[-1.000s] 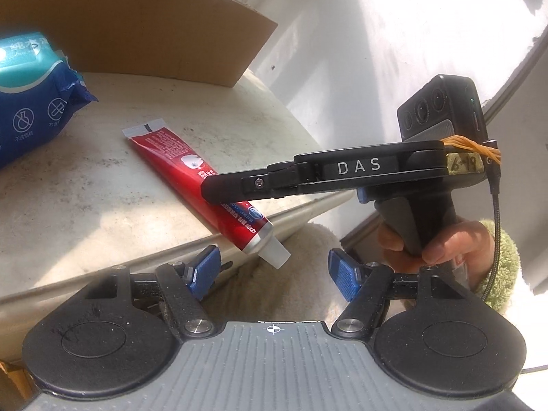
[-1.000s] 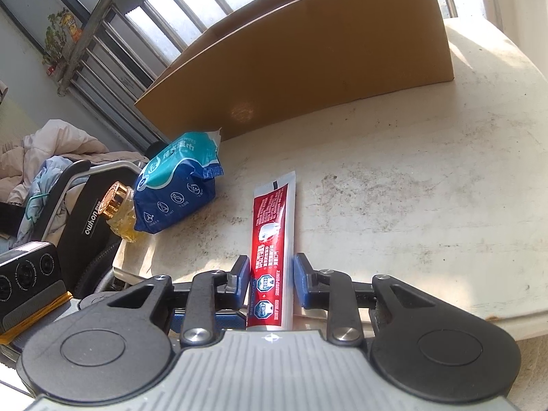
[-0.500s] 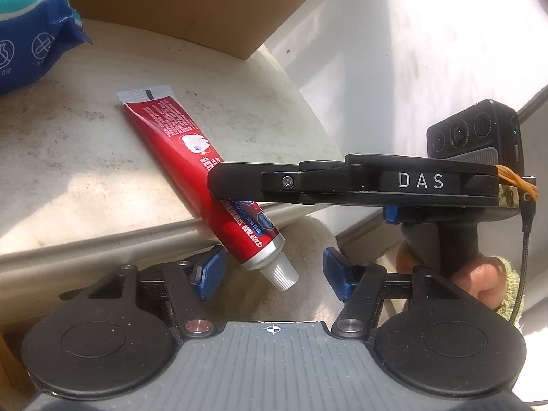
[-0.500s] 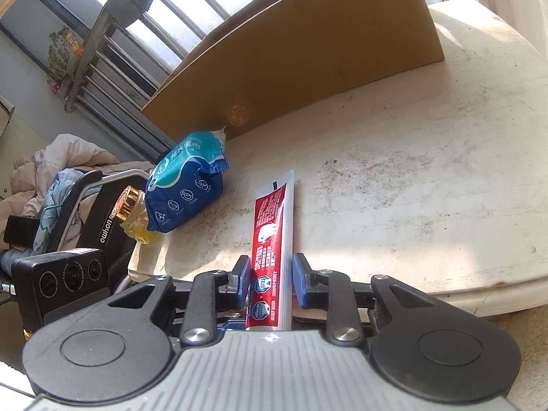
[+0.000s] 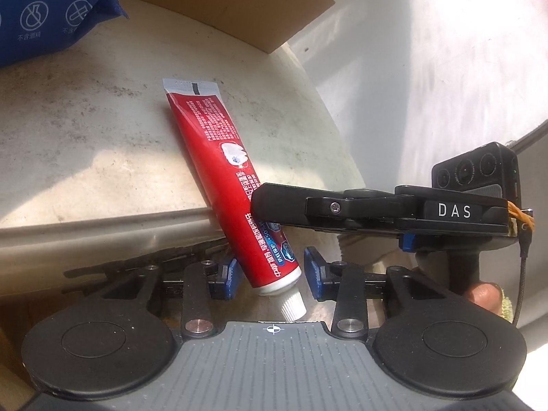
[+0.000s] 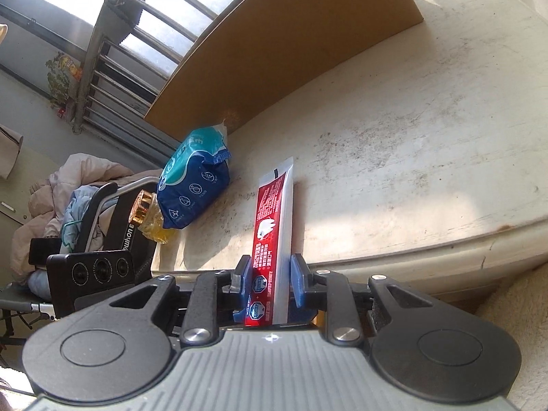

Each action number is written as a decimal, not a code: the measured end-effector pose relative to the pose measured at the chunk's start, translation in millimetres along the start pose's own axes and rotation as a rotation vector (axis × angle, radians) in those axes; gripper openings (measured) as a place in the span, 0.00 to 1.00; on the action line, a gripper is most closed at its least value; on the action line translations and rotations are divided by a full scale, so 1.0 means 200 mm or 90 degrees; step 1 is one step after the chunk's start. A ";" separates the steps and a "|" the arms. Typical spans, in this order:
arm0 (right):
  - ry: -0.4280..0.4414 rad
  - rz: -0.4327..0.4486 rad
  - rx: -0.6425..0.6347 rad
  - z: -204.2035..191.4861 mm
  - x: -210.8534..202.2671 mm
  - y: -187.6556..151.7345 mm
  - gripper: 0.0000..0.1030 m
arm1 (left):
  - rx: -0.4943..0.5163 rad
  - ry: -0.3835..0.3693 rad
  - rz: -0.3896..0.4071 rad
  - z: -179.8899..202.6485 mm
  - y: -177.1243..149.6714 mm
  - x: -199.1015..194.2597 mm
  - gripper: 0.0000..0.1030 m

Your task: Organize objects

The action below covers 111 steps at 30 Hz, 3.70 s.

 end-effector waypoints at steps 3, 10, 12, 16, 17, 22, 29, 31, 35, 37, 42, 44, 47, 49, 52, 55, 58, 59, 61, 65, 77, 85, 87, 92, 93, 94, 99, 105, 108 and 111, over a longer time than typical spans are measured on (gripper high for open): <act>0.029 -0.002 0.041 0.04 0.01 -0.01 0.26 | 0.003 0.000 -0.001 0.01 0.00 -0.01 0.33; 0.093 -0.004 0.119 0.11 0.05 -0.03 0.26 | 0.031 0.017 -0.002 0.06 -0.01 -0.07 0.33; 0.108 -0.001 0.134 0.12 0.06 -0.04 0.26 | 0.043 0.025 -0.005 0.08 -0.01 -0.08 0.33; 0.127 0.004 0.158 0.14 0.07 -0.06 0.24 | 0.040 0.032 -0.006 -0.03 -0.01 -0.03 0.35; 0.131 0.003 0.162 0.15 0.07 -0.06 0.24 | 0.039 0.035 -0.005 -0.03 0.00 0.01 0.36; 0.145 -0.003 0.181 0.17 0.08 -0.07 0.24 | 0.032 0.042 -0.012 -0.08 0.00 0.07 0.38; 0.158 0.001 0.184 0.19 0.07 -0.08 0.24 | 0.059 0.058 -0.010 -0.07 0.00 0.10 0.33; 0.168 -0.005 0.194 0.20 0.08 -0.08 0.26 | 0.064 0.067 -0.013 -0.07 0.00 0.10 0.33; 0.178 -0.006 0.196 0.21 0.08 -0.09 0.26 | 0.075 0.087 -0.016 -0.07 -0.02 0.04 0.33; 0.188 -0.004 0.199 0.22 0.09 -0.09 0.26 | 0.089 0.100 -0.016 -0.05 -0.01 0.06 0.33; 0.211 0.003 0.211 0.25 0.08 -0.11 0.26 | 0.110 0.123 -0.015 -0.03 -0.03 0.05 0.33; 0.215 0.004 0.212 0.25 0.08 -0.11 0.26 | 0.110 0.125 -0.017 -0.03 -0.03 0.05 0.33; 0.217 0.007 0.209 0.25 0.08 -0.12 0.26 | 0.123 0.136 -0.021 -0.02 -0.04 0.05 0.33; 0.218 0.010 0.205 0.25 0.08 -0.13 0.27 | 0.134 0.145 -0.021 -0.01 -0.04 0.05 0.33; 0.222 0.016 0.205 0.26 0.08 -0.14 0.27 | 0.145 0.153 -0.020 0.01 -0.04 0.04 0.33; 0.216 0.023 0.192 0.25 0.07 -0.14 0.27 | 0.159 0.162 -0.018 0.02 -0.05 0.05 0.33; 0.212 0.027 0.179 0.23 0.06 -0.14 0.28 | 0.170 0.172 -0.011 0.05 -0.05 0.04 0.33; 0.214 0.028 0.177 0.23 0.06 -0.14 0.28 | 0.172 0.174 -0.009 0.05 -0.05 0.04 0.33; 0.217 0.029 0.173 0.23 0.05 -0.14 0.28 | 0.179 0.179 -0.003 0.07 -0.05 0.03 0.33; 0.224 0.034 0.164 0.21 0.04 -0.13 0.28 | 0.195 0.190 0.008 0.09 -0.05 0.01 0.33; 0.224 0.091 0.098 0.04 -0.09 0.03 0.28 | 0.250 0.177 0.063 0.22 0.11 -0.07 0.33; 0.211 0.140 0.013 -0.19 -0.23 0.35 0.28 | 0.269 0.156 0.114 0.34 0.46 -0.15 0.33; 0.205 0.147 -0.001 -0.22 -0.25 0.44 0.27 | 0.267 0.150 0.121 0.36 0.56 -0.14 0.33; 0.192 0.143 -0.008 -0.25 -0.28 0.68 0.27 | 0.255 0.141 0.124 0.38 0.81 -0.06 0.33; 0.186 0.139 -0.010 -0.25 -0.28 0.73 0.27 | 0.247 0.139 0.122 0.36 0.85 -0.03 0.33; 0.181 0.136 -0.010 -0.24 -0.27 0.78 0.28 | 0.240 0.137 0.120 0.36 0.89 -0.02 0.33; 0.151 0.115 -0.013 -0.22 -0.20 1.04 0.28 | 0.190 0.135 0.111 0.27 1.11 0.05 0.33; 0.095 0.074 0.000 -0.17 -0.07 1.35 0.28 | 0.112 0.122 0.081 0.11 1.37 0.20 0.33; 0.059 0.053 0.002 -0.14 0.01 1.46 0.28 | 0.057 0.109 0.060 0.03 1.46 0.27 0.33; 0.028 0.039 -0.004 -0.13 0.07 1.54 0.28 | 0.017 0.098 0.044 -0.05 1.53 0.32 0.34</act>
Point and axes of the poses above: each gripper's, at about its wrist camera, not at the fingertips, and x roughly the way its jaws point, z to its right, y to its top, the point moved 5 cm from there along x, roughly the way its jaws point, and after that the axes turned 4 degrees about x, right-handed, at the moved point
